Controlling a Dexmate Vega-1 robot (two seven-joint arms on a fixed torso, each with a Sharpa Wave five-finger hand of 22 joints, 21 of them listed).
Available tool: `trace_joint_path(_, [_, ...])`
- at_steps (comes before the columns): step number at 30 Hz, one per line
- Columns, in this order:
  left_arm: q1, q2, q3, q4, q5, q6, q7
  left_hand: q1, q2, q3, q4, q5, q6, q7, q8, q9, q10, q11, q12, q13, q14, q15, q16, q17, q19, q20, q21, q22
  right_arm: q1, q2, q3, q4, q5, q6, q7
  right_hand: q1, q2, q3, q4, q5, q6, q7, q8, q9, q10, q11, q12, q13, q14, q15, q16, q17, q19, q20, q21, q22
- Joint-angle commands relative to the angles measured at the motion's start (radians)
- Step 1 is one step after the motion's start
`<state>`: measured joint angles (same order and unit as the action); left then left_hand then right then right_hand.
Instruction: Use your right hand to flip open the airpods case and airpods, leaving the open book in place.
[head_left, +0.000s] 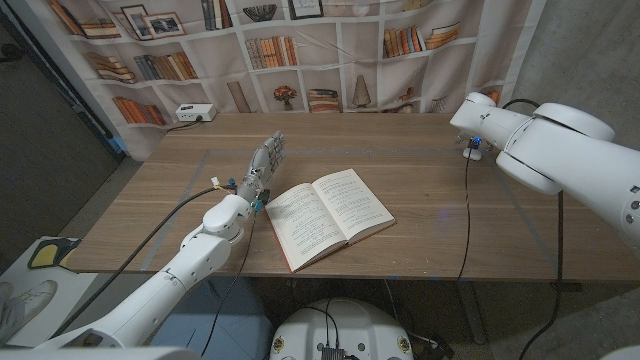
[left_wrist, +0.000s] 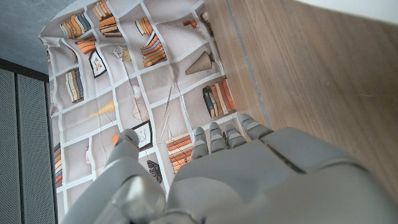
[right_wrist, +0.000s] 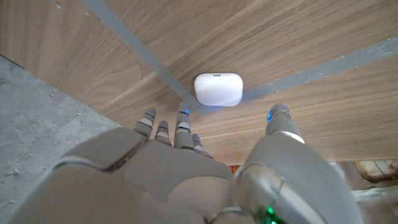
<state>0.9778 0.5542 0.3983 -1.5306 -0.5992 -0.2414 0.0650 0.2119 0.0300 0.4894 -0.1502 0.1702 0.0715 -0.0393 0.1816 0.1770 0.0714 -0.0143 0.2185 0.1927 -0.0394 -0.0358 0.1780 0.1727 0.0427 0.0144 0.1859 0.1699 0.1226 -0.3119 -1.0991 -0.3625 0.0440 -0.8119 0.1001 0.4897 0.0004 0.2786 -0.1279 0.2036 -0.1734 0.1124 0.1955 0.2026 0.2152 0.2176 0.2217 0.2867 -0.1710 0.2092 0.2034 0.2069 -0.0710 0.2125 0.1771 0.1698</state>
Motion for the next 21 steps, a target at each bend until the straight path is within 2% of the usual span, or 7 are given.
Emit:
trace_joint_path(1, [0.010,0.003,-0.003,-0.010,0.000,-0.005,0.004,0.012,0.001,-0.003,0.001,0.004,0.007,0.005,0.003,0.000,0.006,-0.001,-0.002,0.004,0.000,0.003,0.003,0.001,-0.001,0.003,0.006,0.004,-0.002,-0.001,0.008,0.000,0.007,-0.008,0.018,-0.009,0.000,0.003,0.006,-0.001,-0.160,0.030,0.008,0.001,0.003,-0.001,0.004,0.005,-0.010,0.005,0.004,0.006,-0.008,0.004,0.002,0.004])
trace_joint_path(21, [0.024,0.002,-0.001,-0.025,0.005,-0.006,0.015,0.013,0.001,-0.005,0.001,0.004,0.006,0.003,0.003,0.000,0.007,-0.001,-0.002,0.004,0.001,0.003,0.003,0.001,-0.001,0.003,0.006,0.004,-0.011,-0.007,0.000,0.000,0.001,0.003,0.028,-0.012,0.007,0.004,0.006,-0.001,-0.161,0.025,0.009,0.001,0.011,-0.002,0.008,0.008,-0.004,0.004,0.009,0.006,-0.012,0.004,0.006,0.004])
